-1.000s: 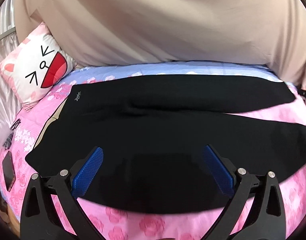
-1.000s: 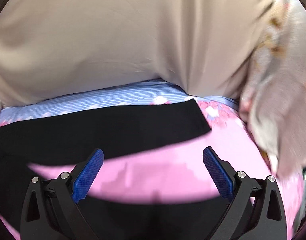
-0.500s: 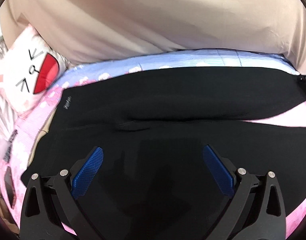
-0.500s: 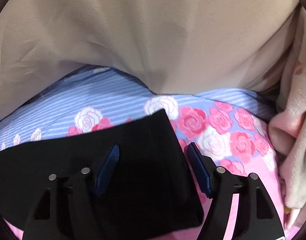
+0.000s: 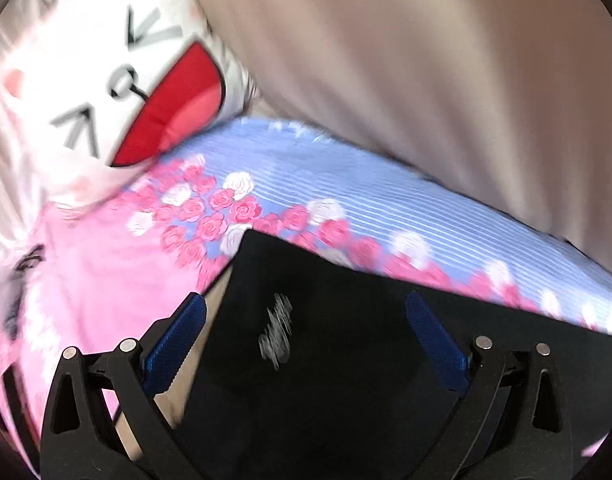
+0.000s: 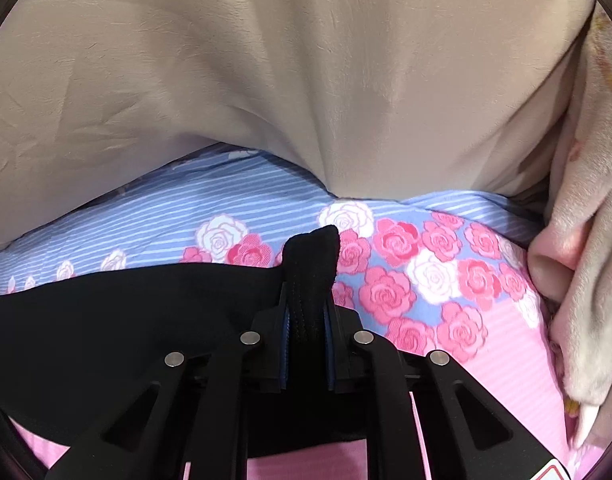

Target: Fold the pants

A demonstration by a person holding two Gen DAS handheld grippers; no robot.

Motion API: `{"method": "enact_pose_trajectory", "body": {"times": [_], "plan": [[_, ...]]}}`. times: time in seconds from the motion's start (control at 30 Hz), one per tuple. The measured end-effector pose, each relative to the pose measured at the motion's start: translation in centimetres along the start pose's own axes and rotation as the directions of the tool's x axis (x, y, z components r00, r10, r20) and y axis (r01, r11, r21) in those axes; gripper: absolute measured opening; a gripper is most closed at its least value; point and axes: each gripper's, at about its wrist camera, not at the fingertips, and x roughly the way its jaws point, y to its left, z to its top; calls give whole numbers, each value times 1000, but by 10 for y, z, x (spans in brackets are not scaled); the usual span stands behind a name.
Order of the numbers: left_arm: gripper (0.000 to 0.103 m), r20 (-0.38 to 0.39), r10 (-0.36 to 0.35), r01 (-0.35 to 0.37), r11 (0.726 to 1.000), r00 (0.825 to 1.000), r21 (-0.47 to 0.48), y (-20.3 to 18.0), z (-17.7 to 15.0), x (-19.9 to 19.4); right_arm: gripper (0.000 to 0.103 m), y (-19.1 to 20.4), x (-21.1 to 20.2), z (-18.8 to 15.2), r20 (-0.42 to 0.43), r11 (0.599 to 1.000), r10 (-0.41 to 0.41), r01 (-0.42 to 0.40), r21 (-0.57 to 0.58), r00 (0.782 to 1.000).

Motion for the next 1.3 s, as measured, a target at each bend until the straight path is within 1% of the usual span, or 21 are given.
{"method": "enact_pose_trajectory", "body": {"times": [0.03,0.1,0.13,0.17,0.27,0.3,0.37,0.43,0.47,0.6,0.67,0.73,0.83,0.87,0.93,1.0,1.07,1.1,1.17,1.23,1.3], "plan": [[98,-16,45,-45,999,999,-10,5,6,15,11,-1,2,0,-5,1000,-3,3,0,1000],[95,-38,81,-81,997,996,3,12,13,44,12,4,-6,-8,-14,1000,-12,12,10,1000],[86,-51,100,-100,995,994,11,14,13,54,12,5,-8,-11,-15,1000,-12,12,16,1000],[49,-78,71,-70,997,994,19,14,13,66,12,7,-12,-14,-17,1000,-17,17,24,1000],[20,-98,-28,27,1000,995,-11,16,16,60,12,12,-21,-16,-13,999,-23,24,44,1000],[19,-92,-53,52,999,994,-6,16,17,50,12,9,-23,-11,-7,998,-21,22,51,1000],[18,-23,-119,120,993,993,20,20,17,14,12,10,-43,-10,35,998,-12,9,66,999],[16,34,-194,193,980,980,40,29,11,-30,12,10,-69,-12,79,997,15,-21,76,997],[16,70,-240,237,970,968,55,37,4,-60,12,11,-89,-16,108,997,31,-39,72,994],[16,141,-338,326,940,930,104,76,-40,-157,12,8,-148,-30,181,995,82,-92,44,980],[16,132,-345,330,936,929,120,96,-71,-188,12,-1,-182,-49,216,994,96,-103,25,972],[17,105,-326,311,940,939,140,113,-102,-202,13,-12,-207,-72,222,994,101,-106,13,970],[18,6,-225,221,962,974,160,130,-151,-189,18,-21,-218,-113,180,998,56,-54,-14,982],[20,-40,-162,167,972,986,168,135,-167,-173,21,-27,-215,-131,144,999,37,-35,-21,989],[21,-123,-84,104,981,989,166,142,-193,-144,21,-37,-207,-166,77,999,-7,10,-34,997],[25,-181,-83,104,989,980,107,153,-216,-121,22,-49,-203,-190,42,999,-24,25,-20,999],[30,-148,-62,74,994,987,77,155,-218,-129,31,-67,-210,-213,27,999,-33,32,24,999],[35,-112,-11,20,996,994,87,154,-214,-141,34,-74,-218,-219,35,998,-36,35,50,999],[52,-17,81,-79,991,997,105,148,-205,-169,53,-95,-242,-229,66,993,-54,47,104,996],[66,127,148,-162,980,981,116,140,-192,-208,59,-110,-261,-235,91,988,-87,74,138,992],[89,230,144,-176,977,962,122,126,-181,-238,59,-121,-287,-240,125,983,-79,57,175,989]]}}
